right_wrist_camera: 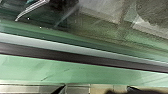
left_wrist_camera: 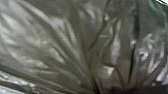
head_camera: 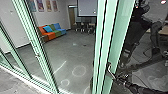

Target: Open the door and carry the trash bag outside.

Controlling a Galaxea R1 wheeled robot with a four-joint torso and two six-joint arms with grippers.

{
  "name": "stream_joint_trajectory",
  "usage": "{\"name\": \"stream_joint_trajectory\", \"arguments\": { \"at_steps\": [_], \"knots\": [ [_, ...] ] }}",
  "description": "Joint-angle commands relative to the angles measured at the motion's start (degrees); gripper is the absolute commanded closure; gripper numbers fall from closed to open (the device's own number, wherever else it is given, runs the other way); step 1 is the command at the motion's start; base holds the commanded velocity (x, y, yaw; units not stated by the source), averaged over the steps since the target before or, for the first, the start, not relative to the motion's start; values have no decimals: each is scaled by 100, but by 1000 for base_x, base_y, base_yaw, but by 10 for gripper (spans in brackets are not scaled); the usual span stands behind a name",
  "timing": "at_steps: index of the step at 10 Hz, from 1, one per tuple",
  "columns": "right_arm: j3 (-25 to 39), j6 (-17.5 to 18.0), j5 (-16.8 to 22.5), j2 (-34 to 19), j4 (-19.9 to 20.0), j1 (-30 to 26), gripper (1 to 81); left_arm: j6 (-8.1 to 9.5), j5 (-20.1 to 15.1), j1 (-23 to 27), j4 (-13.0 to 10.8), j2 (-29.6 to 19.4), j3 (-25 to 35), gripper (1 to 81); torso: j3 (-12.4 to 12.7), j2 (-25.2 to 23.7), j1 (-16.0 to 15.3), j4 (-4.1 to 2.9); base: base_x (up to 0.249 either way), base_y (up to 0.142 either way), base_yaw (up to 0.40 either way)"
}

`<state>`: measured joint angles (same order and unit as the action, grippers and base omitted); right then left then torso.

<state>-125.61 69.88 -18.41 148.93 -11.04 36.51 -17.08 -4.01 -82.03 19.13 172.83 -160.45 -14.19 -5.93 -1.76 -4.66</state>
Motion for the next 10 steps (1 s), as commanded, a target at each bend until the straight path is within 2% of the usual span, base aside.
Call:
{"name": "stream_joint_trajectory", "arguments": {
  "at_steps": [1,5,8,10],
  "knots": [
    [-244,26,2561,254,428,-332,10,-6,-390,227,29,-55,-4,811,4,0,0,0,92,0,0],
    [-15,70,2553,-10,419,-403,10,-6,-390,227,21,-55,-4,811,-5,6,-11,-2,81,0,0],
    [170,79,2535,-344,428,-464,10,-6,-390,218,21,-46,-4,811,-15,22,-33,-2,0,0,0],
    [301,88,2298,-615,472,-508,10,-6,-390,218,21,-46,-4,811,-22,30,-41,-5,0,0,0]
  ]
}}
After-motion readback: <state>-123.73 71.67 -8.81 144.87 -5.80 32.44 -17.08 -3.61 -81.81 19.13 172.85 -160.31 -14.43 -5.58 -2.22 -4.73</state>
